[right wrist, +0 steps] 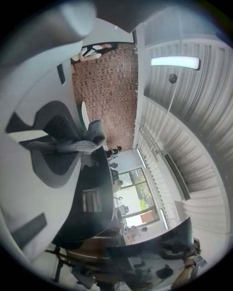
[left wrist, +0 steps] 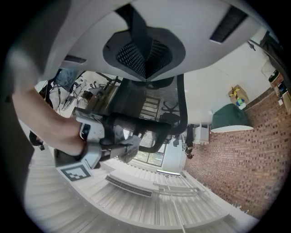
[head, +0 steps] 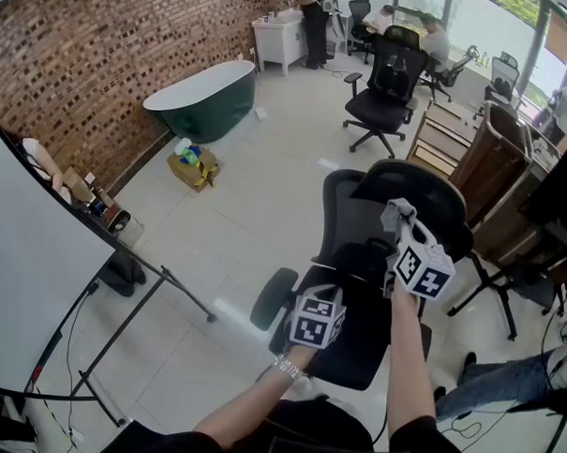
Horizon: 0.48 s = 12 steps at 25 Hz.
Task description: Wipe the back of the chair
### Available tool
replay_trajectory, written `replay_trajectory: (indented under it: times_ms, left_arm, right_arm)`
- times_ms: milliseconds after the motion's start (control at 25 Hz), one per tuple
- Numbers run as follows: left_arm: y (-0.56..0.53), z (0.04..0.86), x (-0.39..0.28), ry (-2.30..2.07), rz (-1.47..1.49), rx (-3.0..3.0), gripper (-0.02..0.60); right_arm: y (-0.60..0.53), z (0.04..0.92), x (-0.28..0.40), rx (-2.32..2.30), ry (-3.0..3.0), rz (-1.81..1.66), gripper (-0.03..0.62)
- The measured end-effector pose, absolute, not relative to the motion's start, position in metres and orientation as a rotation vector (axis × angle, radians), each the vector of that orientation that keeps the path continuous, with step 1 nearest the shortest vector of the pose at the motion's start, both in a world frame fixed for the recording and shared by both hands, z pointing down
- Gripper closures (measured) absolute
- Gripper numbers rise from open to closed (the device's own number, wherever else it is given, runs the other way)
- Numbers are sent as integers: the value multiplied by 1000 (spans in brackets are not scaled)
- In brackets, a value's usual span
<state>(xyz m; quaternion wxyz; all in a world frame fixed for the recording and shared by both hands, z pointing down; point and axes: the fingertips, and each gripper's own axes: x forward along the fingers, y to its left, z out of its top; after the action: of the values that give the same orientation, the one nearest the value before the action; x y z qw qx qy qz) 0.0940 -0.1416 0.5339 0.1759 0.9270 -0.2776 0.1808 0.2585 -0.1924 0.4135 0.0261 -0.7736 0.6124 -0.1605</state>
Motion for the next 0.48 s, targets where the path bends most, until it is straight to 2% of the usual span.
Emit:
replay_trajectory:
  times_ms: [280,480]
  left_arm:
    - [-145,547,104,-761,584,2623,578]
    - [-151,541,129,-682,645,2708,578]
  right_arm:
    - [-292,422,260,-2507,1997,-448,559]
    - [-279,436,310,-2695,1872,-434,557]
